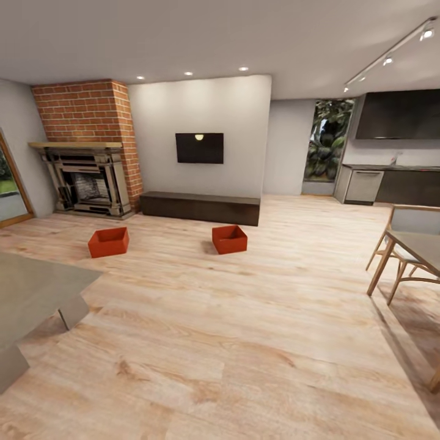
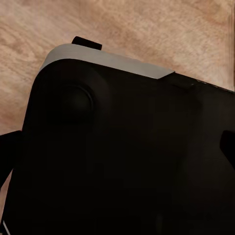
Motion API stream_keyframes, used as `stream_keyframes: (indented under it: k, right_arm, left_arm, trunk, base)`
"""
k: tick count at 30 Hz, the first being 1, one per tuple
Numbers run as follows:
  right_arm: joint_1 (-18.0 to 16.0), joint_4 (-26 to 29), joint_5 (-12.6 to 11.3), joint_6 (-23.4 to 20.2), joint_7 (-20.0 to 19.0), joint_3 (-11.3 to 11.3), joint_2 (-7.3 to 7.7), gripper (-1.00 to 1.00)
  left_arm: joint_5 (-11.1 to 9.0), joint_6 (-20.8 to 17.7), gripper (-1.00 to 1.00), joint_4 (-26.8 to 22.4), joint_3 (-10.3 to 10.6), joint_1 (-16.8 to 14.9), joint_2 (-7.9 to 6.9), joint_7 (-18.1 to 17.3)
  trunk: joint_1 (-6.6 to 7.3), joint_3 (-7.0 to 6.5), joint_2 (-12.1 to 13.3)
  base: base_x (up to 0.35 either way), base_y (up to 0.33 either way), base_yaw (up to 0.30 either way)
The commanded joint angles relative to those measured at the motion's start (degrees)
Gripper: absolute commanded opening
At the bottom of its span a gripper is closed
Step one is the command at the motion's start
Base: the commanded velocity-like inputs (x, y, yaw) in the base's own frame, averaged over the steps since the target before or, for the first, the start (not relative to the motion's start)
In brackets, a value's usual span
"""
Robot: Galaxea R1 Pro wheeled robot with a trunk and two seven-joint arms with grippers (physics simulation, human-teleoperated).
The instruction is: Move the two storage containers from the living room to the garage. In the garage, place one container on the floor and stack the other container on top of it (either order is fine).
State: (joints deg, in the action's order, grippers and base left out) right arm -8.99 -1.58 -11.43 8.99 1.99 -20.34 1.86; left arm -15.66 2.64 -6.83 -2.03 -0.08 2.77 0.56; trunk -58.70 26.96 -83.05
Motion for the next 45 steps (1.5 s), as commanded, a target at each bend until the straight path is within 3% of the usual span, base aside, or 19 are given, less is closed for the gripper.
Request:
stream_keyframes:
  k: [1, 15, 27, 45]
  right_arm:
    - [-0.1, -0.2, -0.5, 0.3, 0.0, -0.5, -0.02, 1.00]
    - [-0.1, -0.1, -1.0, 0.4, -0.2, -0.2, -0.27, 1.00]
    - [-0.1, -0.1, -1.1, 0.3, -0.2, -0.2, -0.29, 1.00]
    - [-0.1, -0.1, -0.9, 0.3, -0.1, -0.3, -0.29, 1.00]
  left_arm:
    - [-0.1, 0.1, 1.00, 0.0, -0.2, 0.0, 0.04, 0.1]
    - [0.2, 0.4, 1.00, 0.0, 0.0, 0.0, 0.22, 0.1]
    - [0.1, 0.4, 1.00, 0.0, 0.0, 0.0, 0.18, 0.1]
    - [-0.1, 0.3, 1.00, 0.0, -0.1, 0.0, 0.13, 0.1]
  trunk:
    - [-0.03, 0.05, 0.0]
    - [-0.03, 0.05, 0.0]
    - [-0.03, 0.05, 0.0]
    - [-0.03, 0.05, 0.0]
  base:
    - [0.326, 0.000, 0.000]
    - [0.326, 0.000, -0.005]
    - [0.326, 0.000, -0.169]
    - [0.326, 0.000, -0.004]
